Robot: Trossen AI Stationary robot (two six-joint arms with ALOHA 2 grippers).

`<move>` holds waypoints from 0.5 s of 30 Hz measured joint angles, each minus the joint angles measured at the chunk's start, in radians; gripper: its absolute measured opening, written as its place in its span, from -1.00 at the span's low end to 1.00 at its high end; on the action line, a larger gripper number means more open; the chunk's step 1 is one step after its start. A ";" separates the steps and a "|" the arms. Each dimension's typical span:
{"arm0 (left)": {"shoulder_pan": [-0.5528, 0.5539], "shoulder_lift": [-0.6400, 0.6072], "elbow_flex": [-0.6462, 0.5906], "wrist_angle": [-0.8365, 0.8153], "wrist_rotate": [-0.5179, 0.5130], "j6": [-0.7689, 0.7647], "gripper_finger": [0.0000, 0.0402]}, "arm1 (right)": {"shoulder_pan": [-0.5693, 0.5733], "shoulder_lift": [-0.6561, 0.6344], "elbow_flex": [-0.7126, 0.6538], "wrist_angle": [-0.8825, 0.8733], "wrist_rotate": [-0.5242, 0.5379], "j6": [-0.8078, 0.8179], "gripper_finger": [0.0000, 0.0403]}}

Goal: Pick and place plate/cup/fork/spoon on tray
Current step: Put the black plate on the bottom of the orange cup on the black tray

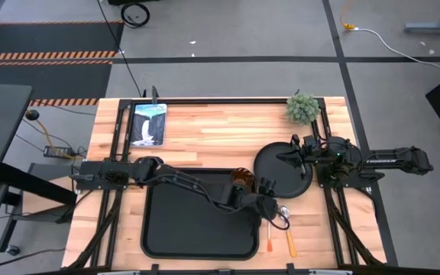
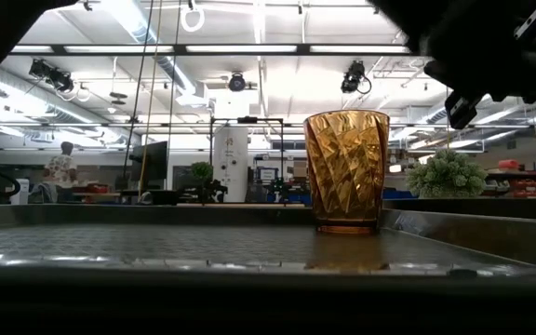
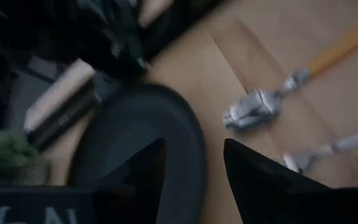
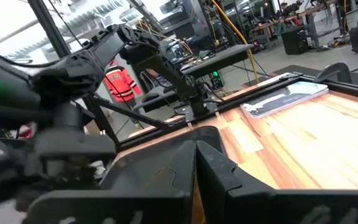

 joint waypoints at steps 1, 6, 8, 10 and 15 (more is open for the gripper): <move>0.000 0.000 0.010 0.023 0.002 0.013 -0.15 | 0.000 0.000 0.000 0.000 0.000 0.000 -0.90; 0.001 0.005 0.058 0.079 0.035 0.058 -0.15 | 0.000 0.001 0.000 0.002 0.000 0.000 -0.90; 0.010 0.017 0.081 0.088 0.045 0.061 -0.16 | 0.000 0.001 0.000 0.002 0.000 0.000 -0.90; 0.025 0.034 0.084 0.075 0.054 0.047 -0.19 | 0.000 0.003 0.000 0.009 0.000 0.000 -0.90; 0.032 0.094 0.081 0.064 0.047 0.065 -0.30 | 0.000 0.005 0.000 0.014 0.003 0.000 -0.90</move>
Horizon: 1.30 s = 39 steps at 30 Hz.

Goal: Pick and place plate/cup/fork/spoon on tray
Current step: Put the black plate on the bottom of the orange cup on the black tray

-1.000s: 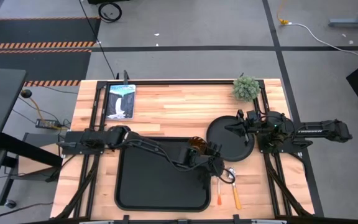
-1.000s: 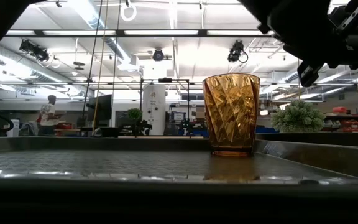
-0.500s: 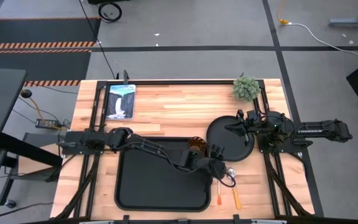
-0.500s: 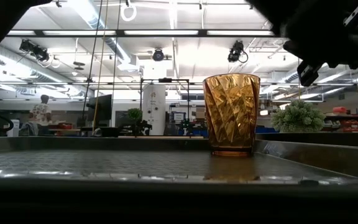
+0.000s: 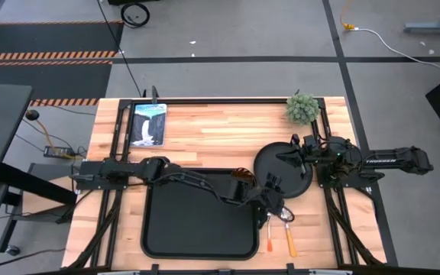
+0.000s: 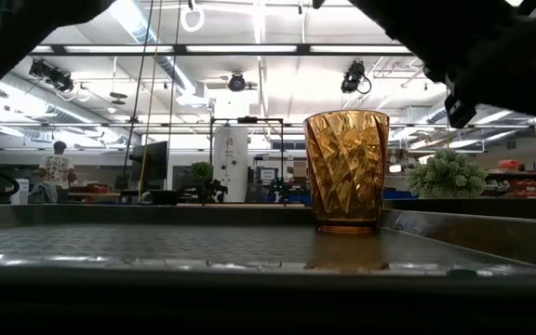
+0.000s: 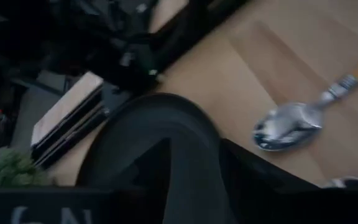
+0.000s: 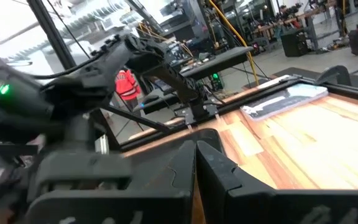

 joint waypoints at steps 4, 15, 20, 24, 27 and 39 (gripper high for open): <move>-0.008 0.032 0.003 0.007 0.006 0.034 -0.38 | 0.000 0.000 0.000 0.007 0.000 0.000 -0.90; -0.001 0.075 -0.001 0.003 -0.011 0.102 -0.47 | 0.000 0.001 0.000 0.007 -0.003 0.000 -0.90; 0.009 0.089 0.002 0.000 -0.013 0.114 -0.48 | 0.000 0.001 0.000 0.007 -0.003 0.000 -0.90; 0.011 0.102 0.001 0.003 -0.014 0.123 -0.48 | 0.000 0.001 0.000 0.007 -0.003 0.000 -0.90; 0.014 0.104 0.000 -0.007 -0.015 0.131 -0.48 | 0.000 0.001 0.000 0.007 -0.003 0.000 -0.90; 0.033 0.104 0.000 -0.054 -0.016 0.110 -0.48 | 0.000 0.001 0.000 0.007 -0.003 0.000 -0.90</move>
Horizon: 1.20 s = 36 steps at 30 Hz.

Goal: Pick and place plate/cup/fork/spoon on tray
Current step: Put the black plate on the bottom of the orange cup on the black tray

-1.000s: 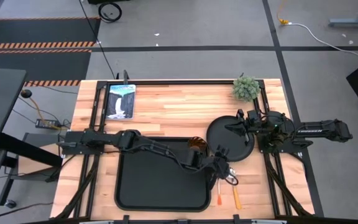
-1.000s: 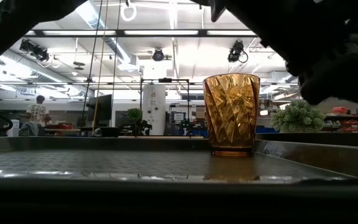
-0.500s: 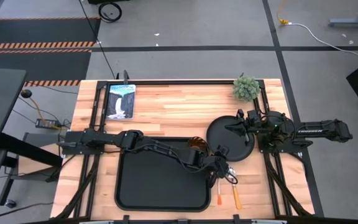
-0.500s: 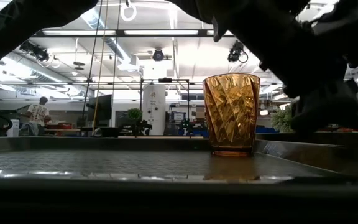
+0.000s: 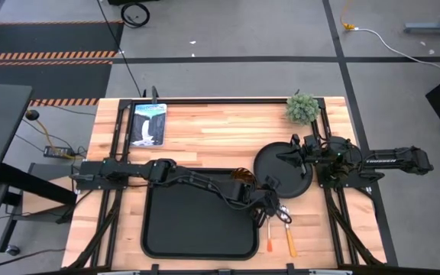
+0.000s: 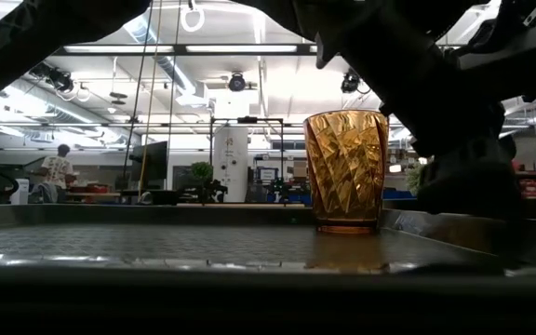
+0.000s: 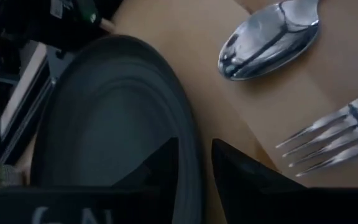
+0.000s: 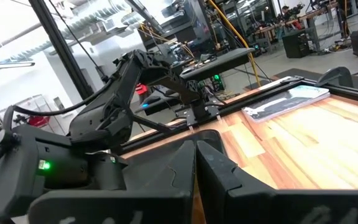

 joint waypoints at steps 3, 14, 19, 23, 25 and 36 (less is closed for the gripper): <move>0.003 0.000 0.000 -0.006 0.000 -0.005 -0.48 | 0.000 0.000 0.000 0.000 0.000 0.000 -0.90; 0.012 0.000 -0.009 -0.037 0.019 -0.005 -0.53 | 0.000 0.000 0.000 0.000 0.000 0.000 -0.90; 0.013 -0.001 -0.009 -0.047 0.037 -0.005 -0.66 | 0.000 0.000 0.000 0.000 0.000 0.000 -0.90; 0.013 -0.001 -0.009 -0.051 0.037 -0.005 -0.78 | 0.000 0.000 0.000 0.000 0.000 0.000 -0.90; 0.013 -0.001 -0.009 -0.053 0.038 -0.005 -0.82 | 0.000 0.000 0.000 0.000 0.000 0.000 -0.90; 0.013 -0.001 -0.009 -0.053 0.058 -0.005 -0.89 | 0.000 0.000 0.000 0.000 0.000 0.000 -0.90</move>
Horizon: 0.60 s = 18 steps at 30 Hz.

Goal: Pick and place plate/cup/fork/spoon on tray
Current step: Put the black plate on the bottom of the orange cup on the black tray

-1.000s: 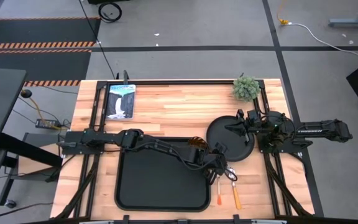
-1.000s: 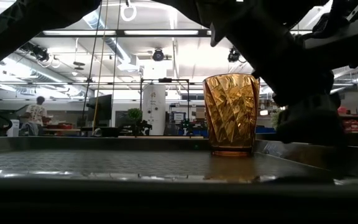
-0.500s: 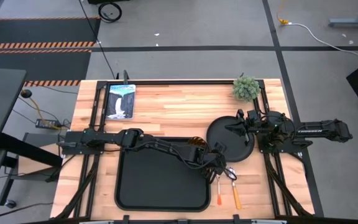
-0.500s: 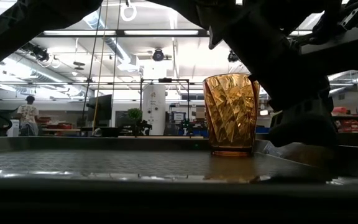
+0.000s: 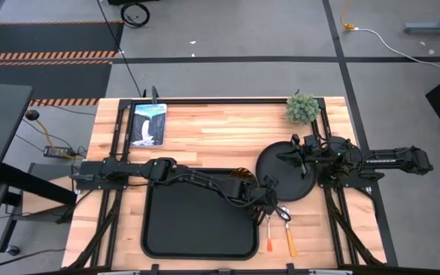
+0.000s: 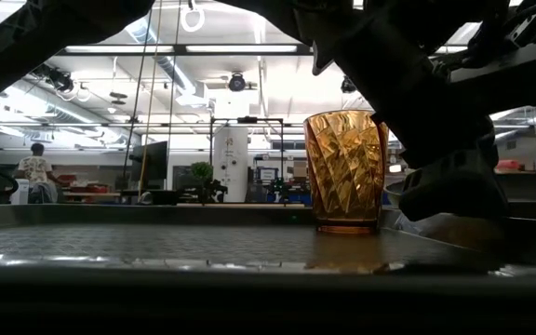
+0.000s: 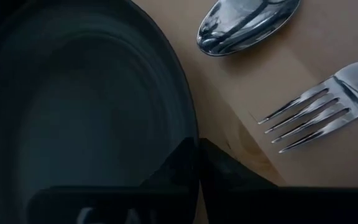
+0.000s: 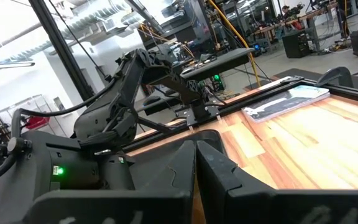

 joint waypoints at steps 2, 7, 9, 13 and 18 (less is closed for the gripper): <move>0.000 0.000 0.000 0.000 0.000 0.000 -0.89 | 0.000 0.000 0.000 0.000 0.000 0.000 -0.90; 0.000 0.000 0.004 0.001 -0.001 0.000 -0.90 | 0.000 0.000 0.000 0.000 0.000 0.000 -0.90; 0.000 0.000 0.013 0.000 -0.003 0.000 -0.90 | 0.000 0.000 0.000 0.000 0.000 0.000 -0.90; 0.000 0.000 0.052 -0.006 -0.006 0.000 -0.90 | 0.000 0.000 0.000 0.000 0.000 0.000 -0.90; 0.000 -0.001 0.090 -0.030 -0.006 -0.013 -0.90 | 0.000 0.000 0.000 0.000 0.000 0.000 -0.90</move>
